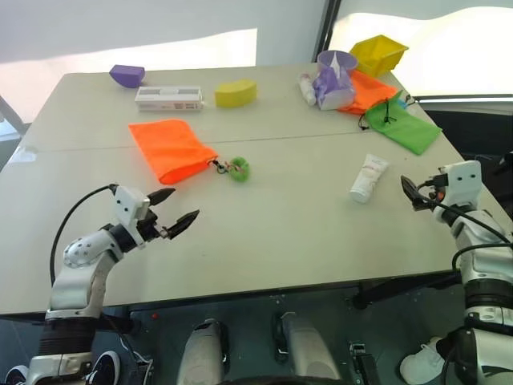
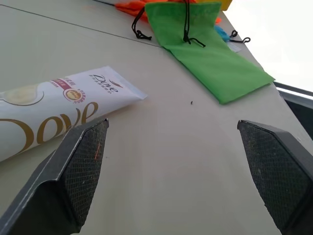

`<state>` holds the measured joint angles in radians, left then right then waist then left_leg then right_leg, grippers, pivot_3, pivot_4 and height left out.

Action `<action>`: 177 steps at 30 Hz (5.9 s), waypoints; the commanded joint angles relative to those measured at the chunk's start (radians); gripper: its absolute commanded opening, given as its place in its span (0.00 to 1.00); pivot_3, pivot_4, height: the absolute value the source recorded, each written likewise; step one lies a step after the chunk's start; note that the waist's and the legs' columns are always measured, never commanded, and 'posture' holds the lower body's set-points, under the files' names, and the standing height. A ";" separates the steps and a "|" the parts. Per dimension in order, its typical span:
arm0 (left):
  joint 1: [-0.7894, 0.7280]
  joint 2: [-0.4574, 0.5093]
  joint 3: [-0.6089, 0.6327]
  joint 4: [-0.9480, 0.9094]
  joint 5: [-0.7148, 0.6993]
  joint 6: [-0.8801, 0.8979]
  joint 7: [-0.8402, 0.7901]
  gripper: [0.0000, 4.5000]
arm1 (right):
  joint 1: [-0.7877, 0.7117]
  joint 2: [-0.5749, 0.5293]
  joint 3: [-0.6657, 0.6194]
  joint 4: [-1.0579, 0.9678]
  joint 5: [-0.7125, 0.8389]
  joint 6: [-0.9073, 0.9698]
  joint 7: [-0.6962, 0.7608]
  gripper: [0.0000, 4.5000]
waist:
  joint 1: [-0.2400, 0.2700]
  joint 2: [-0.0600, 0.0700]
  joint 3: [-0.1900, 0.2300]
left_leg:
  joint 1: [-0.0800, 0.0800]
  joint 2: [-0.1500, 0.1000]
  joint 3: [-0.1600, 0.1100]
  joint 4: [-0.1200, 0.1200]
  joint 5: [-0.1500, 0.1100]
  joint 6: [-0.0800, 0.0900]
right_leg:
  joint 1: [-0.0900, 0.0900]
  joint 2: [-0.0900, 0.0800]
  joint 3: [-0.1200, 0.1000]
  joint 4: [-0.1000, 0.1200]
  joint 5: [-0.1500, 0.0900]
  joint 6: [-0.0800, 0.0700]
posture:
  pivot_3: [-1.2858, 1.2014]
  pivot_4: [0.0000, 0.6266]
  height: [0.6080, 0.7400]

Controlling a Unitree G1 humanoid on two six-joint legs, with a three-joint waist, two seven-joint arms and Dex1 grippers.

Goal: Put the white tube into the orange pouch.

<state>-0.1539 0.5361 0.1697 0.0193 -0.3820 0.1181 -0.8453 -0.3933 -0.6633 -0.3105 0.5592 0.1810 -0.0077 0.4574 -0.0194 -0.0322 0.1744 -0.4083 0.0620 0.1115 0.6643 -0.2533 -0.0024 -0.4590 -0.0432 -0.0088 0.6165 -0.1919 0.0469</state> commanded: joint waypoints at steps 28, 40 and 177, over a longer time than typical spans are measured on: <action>-0.242 0.063 -0.148 0.342 0.527 -0.319 0.373 1.00 | 0.100 0.100 0.362 -0.753 0.096 0.242 0.302 0.98 | 0.006 0.000 0.000 | 0.000 0.002 0.000 -0.001 0.000 0.000 | -0.001 0.000 -0.001 0.000 0.000 0.000 | 0.52 0.24 1.00; -0.315 0.004 -0.180 0.453 0.608 -0.343 0.546 1.00 | 0.087 0.125 0.386 -0.734 0.061 0.244 0.295 0.98 | 0.008 0.000 0.000 | -0.001 0.000 0.004 -0.001 0.000 0.000 | -0.001 -0.002 -0.002 -0.001 0.000 0.000 | 0.52 0.24 1.00; 0.249 0.130 -0.202 -0.492 -0.005 0.058 -0.031 0.00 | -0.057 -0.003 0.627 -0.697 -0.124 0.035 0.623 0.01 | -0.010 0.001 0.001 | -0.002 0.001 0.001 -0.001 0.000 -0.001 | -0.003 -0.002 -0.002 -0.004 0.000 0.000 | 0.52 0.24 1.00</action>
<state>0.0900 0.6564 -0.0313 -0.4401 -0.3973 0.1816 -0.8722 -0.4520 -0.6457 0.3612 -0.1015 0.0328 -0.0004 1.0679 -0.0298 -0.0316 0.1750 -0.4098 0.0634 0.1117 0.6629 -0.2536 -0.0033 -0.4621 -0.0445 -0.0109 0.6132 -0.1927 0.0475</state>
